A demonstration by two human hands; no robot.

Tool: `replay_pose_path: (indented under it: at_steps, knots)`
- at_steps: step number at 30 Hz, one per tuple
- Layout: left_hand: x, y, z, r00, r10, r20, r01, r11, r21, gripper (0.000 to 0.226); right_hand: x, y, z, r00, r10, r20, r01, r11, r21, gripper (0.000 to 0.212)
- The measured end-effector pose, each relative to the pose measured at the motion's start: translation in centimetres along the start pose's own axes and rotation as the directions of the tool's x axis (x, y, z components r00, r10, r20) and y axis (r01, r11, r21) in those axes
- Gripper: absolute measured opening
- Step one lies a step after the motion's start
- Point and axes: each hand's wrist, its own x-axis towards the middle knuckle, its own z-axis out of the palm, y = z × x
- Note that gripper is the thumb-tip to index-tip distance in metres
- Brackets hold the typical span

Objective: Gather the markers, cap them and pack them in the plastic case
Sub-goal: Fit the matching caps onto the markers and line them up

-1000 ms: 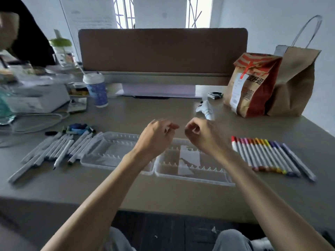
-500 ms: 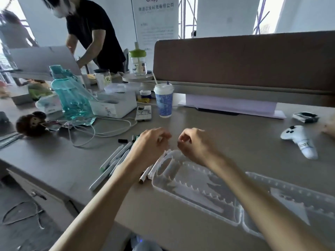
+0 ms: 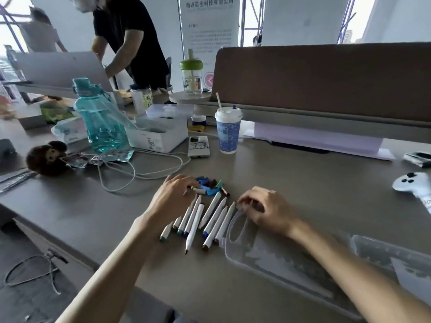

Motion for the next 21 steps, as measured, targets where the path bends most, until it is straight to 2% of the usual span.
replay_pose_path:
  at_steps: [2, 6, 10, 16, 21]
  knots:
    - [-0.4, -1.0, -0.3, 1.000, 0.031, -0.004, -0.031, 0.999, -0.015, 0.020, 0.2, 0.2, -0.1, 1.000, -0.030, 0.008, 0.030, 0.999, -0.017, 0.015]
    - [-1.1, -2.8, -0.9, 0.994, 0.095, 0.054, -0.089, 0.990, -0.107, 0.021, 0.5, 0.0, -0.2, 0.998, -0.048, 0.028, 0.049, 0.999, -0.014, 0.022]
    - [-2.0, -3.3, -0.7, 0.990, 0.085, 0.111, -0.057, 0.970, -0.235, 0.027, 1.1, -0.3, 0.0, 0.999, -0.032, 0.033, 0.034, 0.996, -0.079, 0.015]
    - [-1.6, -3.4, 0.1, 0.997, 0.023, 0.078, -0.001, 0.963, -0.269, 0.030, 1.7, -3.7, 1.2, 0.993, 0.106, 0.042, -0.095, 0.971, -0.217, 0.033]
    - [-1.5, -3.9, 0.2, 0.999, -0.015, 0.041, 0.027, 0.952, -0.304, 0.025, 0.8, -6.1, 1.9, 0.993, 0.083, -0.077, -0.109, 0.893, -0.436, 0.048]
